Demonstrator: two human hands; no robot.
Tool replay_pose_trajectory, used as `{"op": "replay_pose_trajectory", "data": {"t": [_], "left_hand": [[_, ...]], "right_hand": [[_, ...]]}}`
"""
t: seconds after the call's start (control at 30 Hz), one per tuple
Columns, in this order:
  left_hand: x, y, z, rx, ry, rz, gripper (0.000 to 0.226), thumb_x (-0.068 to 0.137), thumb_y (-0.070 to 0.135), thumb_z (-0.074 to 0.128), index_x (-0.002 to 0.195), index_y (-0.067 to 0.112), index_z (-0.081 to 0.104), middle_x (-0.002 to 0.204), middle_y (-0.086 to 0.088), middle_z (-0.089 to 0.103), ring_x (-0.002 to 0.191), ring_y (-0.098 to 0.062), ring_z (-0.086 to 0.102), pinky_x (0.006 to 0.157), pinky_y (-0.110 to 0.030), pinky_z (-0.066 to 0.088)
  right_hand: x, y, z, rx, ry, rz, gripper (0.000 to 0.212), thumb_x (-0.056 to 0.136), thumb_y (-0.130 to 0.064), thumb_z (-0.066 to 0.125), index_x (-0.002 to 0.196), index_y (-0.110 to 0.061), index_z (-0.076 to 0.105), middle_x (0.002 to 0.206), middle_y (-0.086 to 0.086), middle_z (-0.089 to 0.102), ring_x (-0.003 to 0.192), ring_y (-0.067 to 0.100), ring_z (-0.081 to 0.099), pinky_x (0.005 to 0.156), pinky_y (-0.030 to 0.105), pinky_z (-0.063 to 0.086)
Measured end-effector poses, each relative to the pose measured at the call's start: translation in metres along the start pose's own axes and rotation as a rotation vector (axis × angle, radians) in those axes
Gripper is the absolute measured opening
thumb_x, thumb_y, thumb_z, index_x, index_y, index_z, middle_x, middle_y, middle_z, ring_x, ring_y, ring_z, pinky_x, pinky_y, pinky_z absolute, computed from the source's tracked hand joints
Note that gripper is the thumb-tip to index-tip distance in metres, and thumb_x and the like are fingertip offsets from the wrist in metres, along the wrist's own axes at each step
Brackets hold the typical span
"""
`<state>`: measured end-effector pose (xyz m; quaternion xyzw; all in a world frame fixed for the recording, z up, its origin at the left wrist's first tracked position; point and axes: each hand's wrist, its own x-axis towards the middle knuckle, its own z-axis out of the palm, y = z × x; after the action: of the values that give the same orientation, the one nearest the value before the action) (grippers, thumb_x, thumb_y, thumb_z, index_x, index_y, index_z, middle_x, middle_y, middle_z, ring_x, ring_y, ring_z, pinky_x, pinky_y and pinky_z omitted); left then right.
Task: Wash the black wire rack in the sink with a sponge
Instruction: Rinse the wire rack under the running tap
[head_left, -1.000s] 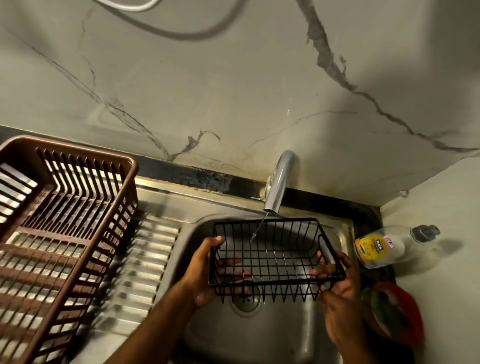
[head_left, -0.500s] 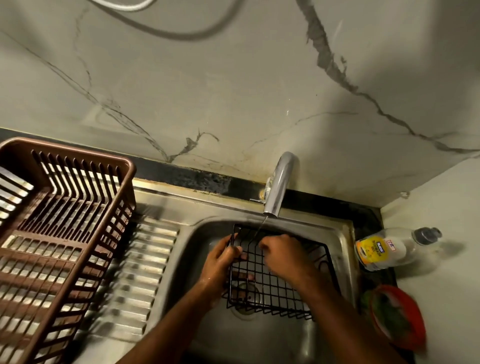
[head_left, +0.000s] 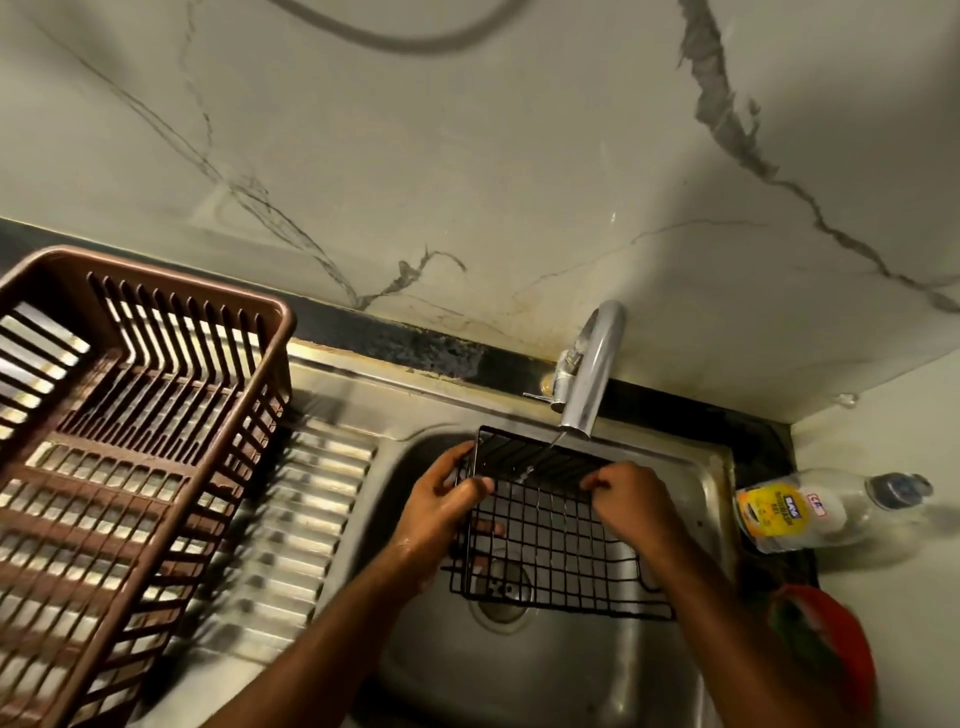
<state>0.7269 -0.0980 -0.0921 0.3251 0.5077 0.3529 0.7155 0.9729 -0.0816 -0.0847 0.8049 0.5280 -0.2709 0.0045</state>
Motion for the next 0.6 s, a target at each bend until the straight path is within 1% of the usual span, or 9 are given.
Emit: {"op": "replay_pose_trajectory", "data": {"t": [0.07,0.13,0.2,0.3,0.37,0.43,0.47,0.53,0.6], "left_hand": [[-0.001,-0.004,0.007,-0.006,-0.004,-0.004,0.050,0.099,0.028,0.061,0.145,0.037,0.046,0.124,-0.014,0.065,0.089,-0.040,0.075,0.064,-0.047,0.060],[-0.001,-0.007,0.016,0.002,-0.009,-0.012,0.053,0.096,0.036,0.064,0.145,0.037,0.045,0.124,-0.013,0.066,0.090,-0.038,0.076,0.063,-0.046,0.061],[0.000,-0.010,0.023,0.051,-0.022,-0.019,0.062,0.086,0.044,0.067,0.144,0.036,0.047,0.124,-0.012,0.067,0.092,-0.033,0.076,0.069,-0.052,0.063],[0.003,-0.008,0.024,0.045,-0.036,0.013,0.050,0.089,0.040,0.066,0.137,0.035,0.054,0.121,-0.013,0.069,0.095,-0.031,0.075,0.075,-0.057,0.062],[0.003,-0.003,0.018,0.031,-0.041,0.008,0.041,0.096,0.032,0.065,0.135,0.038,0.055,0.121,-0.011,0.070,0.094,-0.036,0.075,0.070,-0.052,0.062],[0.002,0.000,0.009,0.026,-0.008,0.016,0.042,0.097,0.028,0.064,0.136,0.041,0.053,0.121,-0.010,0.070,0.093,-0.038,0.075,0.069,-0.055,0.062],[0.001,0.001,0.004,0.016,0.021,0.023,0.043,0.097,0.029,0.065,0.137,0.041,0.053,0.121,-0.009,0.070,0.092,-0.038,0.075,0.071,-0.060,0.062],[-0.002,0.002,-0.005,-0.015,0.061,0.042,0.045,0.092,0.034,0.066,0.135,0.042,0.054,0.119,-0.009,0.070,0.092,-0.039,0.075,0.073,-0.065,0.059],[-0.005,-0.001,-0.009,0.000,0.057,0.060,0.052,0.087,0.035,0.066,0.136,0.042,0.051,0.122,-0.010,0.068,0.093,-0.038,0.075,0.072,-0.064,0.060]], "right_hand": [[-0.006,-0.014,0.001,-0.158,0.016,-0.039,0.018,0.089,-0.021,0.059,0.100,-0.025,0.073,0.099,0.000,0.072,0.091,0.019,0.067,0.087,0.038,0.057],[-0.015,-0.042,0.001,-0.222,0.065,-0.185,0.012,0.092,-0.022,0.059,0.098,-0.021,0.069,0.093,0.000,0.068,0.087,0.016,0.065,0.082,0.033,0.057],[-0.022,-0.071,0.003,-0.181,0.088,-0.352,0.013,0.095,-0.024,0.058,0.098,-0.022,0.070,0.094,-0.002,0.068,0.088,0.014,0.064,0.083,0.030,0.056],[-0.024,-0.094,0.005,-0.066,0.042,-0.466,0.014,0.095,-0.025,0.059,0.096,-0.025,0.073,0.097,-0.003,0.071,0.091,0.014,0.066,0.086,0.029,0.056],[-0.019,-0.089,0.003,0.144,-0.031,-0.434,0.018,0.095,-0.021,0.060,0.098,-0.030,0.075,0.101,-0.009,0.072,0.093,0.007,0.065,0.087,0.022,0.053],[-0.013,-0.072,-0.001,0.262,-0.056,-0.364,0.023,0.096,-0.016,0.060,0.099,-0.032,0.077,0.101,-0.017,0.071,0.091,-0.002,0.062,0.083,0.014,0.048],[-0.010,-0.060,-0.005,0.247,-0.048,-0.311,0.022,0.096,-0.015,0.061,0.099,-0.030,0.077,0.099,-0.018,0.069,0.088,-0.004,0.060,0.083,0.014,0.047],[0.001,-0.035,-0.010,0.234,-0.007,-0.158,0.020,0.095,-0.012,0.061,0.097,-0.024,0.077,0.099,-0.010,0.073,0.087,0.004,0.062,0.088,0.025,0.051],[0.011,-0.016,-0.013,0.274,0.003,-0.025,0.022,0.092,-0.007,0.061,0.091,-0.021,0.079,0.100,0.000,0.076,0.089,0.011,0.065,0.089,0.031,0.053]]}}
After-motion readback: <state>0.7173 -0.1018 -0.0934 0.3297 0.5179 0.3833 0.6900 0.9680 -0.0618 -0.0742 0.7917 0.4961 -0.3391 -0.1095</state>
